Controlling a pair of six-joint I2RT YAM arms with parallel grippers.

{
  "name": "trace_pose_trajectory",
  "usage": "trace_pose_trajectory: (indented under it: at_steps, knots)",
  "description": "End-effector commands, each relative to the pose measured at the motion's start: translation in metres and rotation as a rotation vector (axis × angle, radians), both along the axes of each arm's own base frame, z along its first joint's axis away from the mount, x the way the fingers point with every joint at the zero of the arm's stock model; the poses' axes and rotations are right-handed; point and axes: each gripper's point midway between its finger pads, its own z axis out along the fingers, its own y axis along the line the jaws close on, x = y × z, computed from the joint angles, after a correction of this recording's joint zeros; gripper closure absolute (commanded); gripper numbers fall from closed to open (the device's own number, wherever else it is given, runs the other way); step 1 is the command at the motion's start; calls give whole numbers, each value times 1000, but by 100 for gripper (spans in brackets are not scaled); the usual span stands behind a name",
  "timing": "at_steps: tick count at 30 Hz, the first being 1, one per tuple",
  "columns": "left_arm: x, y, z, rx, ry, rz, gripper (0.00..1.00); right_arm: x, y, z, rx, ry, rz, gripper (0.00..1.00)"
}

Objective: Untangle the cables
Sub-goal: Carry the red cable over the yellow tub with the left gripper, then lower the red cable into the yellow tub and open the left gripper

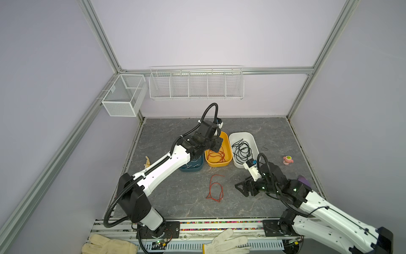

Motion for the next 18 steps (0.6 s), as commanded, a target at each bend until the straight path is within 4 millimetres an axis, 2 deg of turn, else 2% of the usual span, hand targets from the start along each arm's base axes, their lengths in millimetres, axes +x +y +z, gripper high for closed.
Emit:
trace_pose_trajectory:
  at_steps: [1, 6, 18]
  knots:
    - [7, 0, -5, 27, 25, 32, 100, -4, 3, -1, 4, 2, 26, 12]
    - [14, -11, -25, 57, 78, 24, 100, -5, 4, -2, 4, 7, 32, 12]
    - [15, -34, -76, 91, 229, -17, 100, -6, 5, -3, 8, 14, 41, 12]
